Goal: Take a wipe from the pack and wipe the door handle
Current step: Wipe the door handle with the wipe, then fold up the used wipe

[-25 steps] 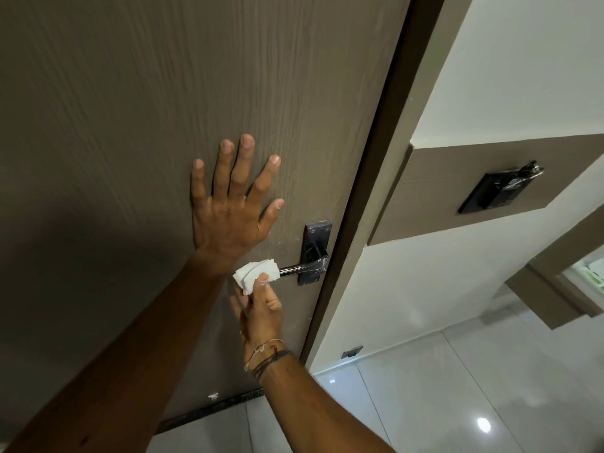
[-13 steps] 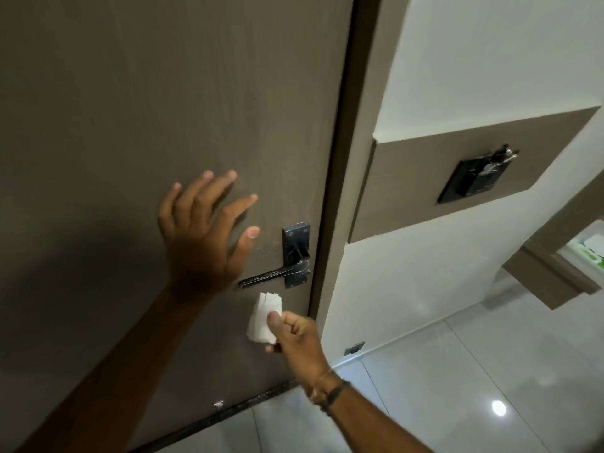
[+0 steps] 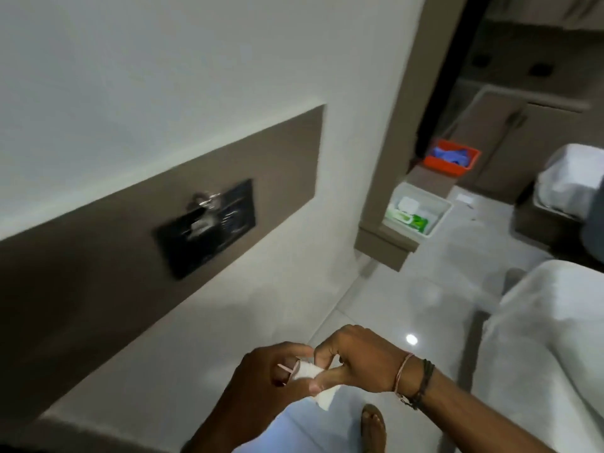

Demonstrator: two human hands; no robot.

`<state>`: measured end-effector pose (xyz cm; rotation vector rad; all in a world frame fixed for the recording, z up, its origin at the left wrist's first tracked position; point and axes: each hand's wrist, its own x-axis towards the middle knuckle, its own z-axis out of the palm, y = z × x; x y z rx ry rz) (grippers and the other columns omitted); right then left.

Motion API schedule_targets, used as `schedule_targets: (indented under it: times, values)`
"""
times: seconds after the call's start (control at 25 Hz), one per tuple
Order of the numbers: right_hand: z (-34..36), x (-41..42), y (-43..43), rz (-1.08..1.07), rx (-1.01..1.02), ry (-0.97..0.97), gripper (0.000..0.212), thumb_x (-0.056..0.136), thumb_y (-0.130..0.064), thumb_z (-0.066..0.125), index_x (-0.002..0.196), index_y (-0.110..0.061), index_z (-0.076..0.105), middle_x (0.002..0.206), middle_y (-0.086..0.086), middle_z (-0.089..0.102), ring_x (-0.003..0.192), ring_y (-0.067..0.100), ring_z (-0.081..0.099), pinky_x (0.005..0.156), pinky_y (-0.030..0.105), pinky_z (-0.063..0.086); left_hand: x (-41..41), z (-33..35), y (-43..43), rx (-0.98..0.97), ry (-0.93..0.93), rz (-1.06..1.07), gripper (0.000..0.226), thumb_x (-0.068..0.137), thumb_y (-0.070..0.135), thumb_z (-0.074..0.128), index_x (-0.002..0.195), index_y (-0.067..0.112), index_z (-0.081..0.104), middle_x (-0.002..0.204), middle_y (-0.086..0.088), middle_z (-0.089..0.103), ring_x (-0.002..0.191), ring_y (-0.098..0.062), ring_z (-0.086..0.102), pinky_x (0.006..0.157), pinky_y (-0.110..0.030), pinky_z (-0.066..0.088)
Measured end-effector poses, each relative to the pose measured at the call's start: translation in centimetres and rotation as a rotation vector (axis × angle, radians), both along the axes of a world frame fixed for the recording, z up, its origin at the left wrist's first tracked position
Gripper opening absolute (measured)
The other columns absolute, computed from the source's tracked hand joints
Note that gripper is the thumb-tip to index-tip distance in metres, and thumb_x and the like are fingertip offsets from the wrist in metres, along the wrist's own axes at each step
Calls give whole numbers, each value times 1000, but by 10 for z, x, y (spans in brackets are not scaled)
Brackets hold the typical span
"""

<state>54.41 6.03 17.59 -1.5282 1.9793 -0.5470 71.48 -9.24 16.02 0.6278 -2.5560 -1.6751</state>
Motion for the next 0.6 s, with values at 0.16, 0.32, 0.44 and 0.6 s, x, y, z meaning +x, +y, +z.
schedule_targets:
  times: [0.16, 0.32, 0.44, 0.6]
  values:
    - [-25, -173, 51, -266, -28, -316, 42, 82, -50, 79, 84, -8, 76, 83, 13, 75, 71, 14, 65, 71, 37, 54, -185, -14, 34, 195, -54, 84, 23, 67, 45, 91, 89, 40, 86, 81, 6, 82, 72, -16, 80, 69, -30, 68]
    - [-64, -336, 85, -633, -111, -650, 18, 85, -20, 81, 96, -6, 80, 91, 18, 78, 78, 23, 72, 69, 31, 61, -361, -47, 57, 235, -74, 272, 26, 87, 0, 88, 78, 18, 74, 85, -4, 78, 81, -23, 81, 65, -37, 70]
    - [-95, -445, 93, -906, -151, -782, 11, 86, -15, 80, 96, -18, 84, 99, 7, 82, 87, 23, 79, 71, 30, 64, -495, -65, 81, 77, -72, 312, 25, 92, 8, 86, 75, 22, 74, 90, -1, 79, 91, -29, 79, 81, -46, 69]
    - [-130, -570, 81, -1185, -207, -836, 11, 90, 4, 71, 97, -4, 76, 109, 21, 74, 79, 23, 78, 60, 25, 64, -644, -91, 94, -247, -106, 258, 10, 99, 18, 76, 107, 20, 83, 113, 0, 83, 109, -25, 74, 89, -29, 52]
